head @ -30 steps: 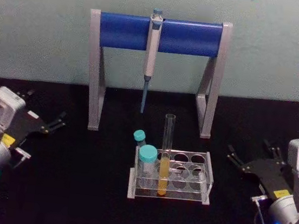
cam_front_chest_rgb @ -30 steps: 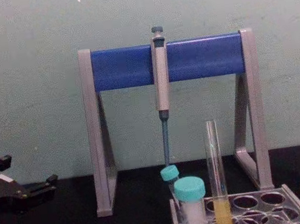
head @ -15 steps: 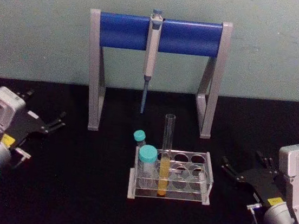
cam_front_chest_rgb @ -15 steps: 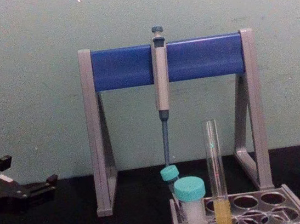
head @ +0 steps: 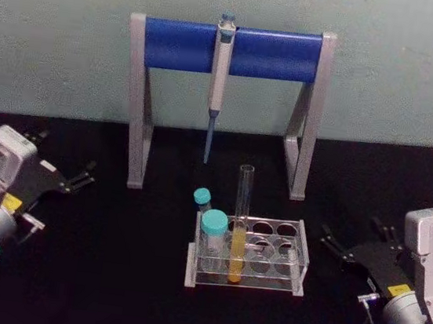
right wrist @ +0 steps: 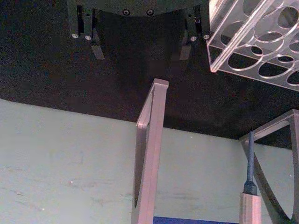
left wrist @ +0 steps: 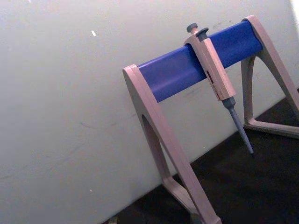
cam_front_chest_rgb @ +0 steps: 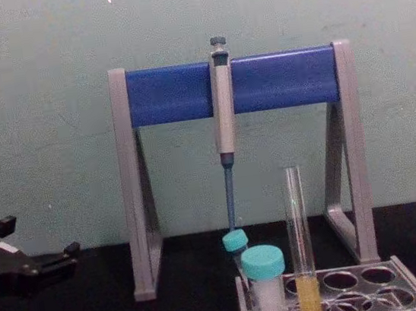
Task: Pick up the test tube from the test tube rack, shake it, then place it back into the test tube rack.
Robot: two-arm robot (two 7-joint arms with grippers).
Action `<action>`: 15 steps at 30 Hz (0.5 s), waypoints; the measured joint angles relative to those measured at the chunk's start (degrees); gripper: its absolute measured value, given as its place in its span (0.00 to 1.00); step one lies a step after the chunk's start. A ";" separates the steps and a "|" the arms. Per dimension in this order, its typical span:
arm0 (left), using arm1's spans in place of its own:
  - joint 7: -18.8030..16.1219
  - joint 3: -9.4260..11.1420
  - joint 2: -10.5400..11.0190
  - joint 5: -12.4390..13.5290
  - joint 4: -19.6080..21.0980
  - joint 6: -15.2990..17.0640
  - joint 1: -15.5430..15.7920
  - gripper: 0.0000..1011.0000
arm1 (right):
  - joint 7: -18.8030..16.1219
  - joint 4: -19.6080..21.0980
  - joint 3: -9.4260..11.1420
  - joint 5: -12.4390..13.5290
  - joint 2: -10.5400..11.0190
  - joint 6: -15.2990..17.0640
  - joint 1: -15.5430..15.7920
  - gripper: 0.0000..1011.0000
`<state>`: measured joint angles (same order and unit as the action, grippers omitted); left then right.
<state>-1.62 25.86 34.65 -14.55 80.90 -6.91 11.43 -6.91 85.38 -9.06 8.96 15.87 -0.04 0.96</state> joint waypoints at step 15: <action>0.00 0.00 0.00 0.00 0.00 0.00 0.00 0.99 | 0.06 0.10 -0.04 0.14 0.07 -0.09 0.00 0.99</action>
<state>-1.62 25.86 34.65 -14.55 80.90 -6.91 11.43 -6.84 85.48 -9.10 9.10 15.94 -0.12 0.96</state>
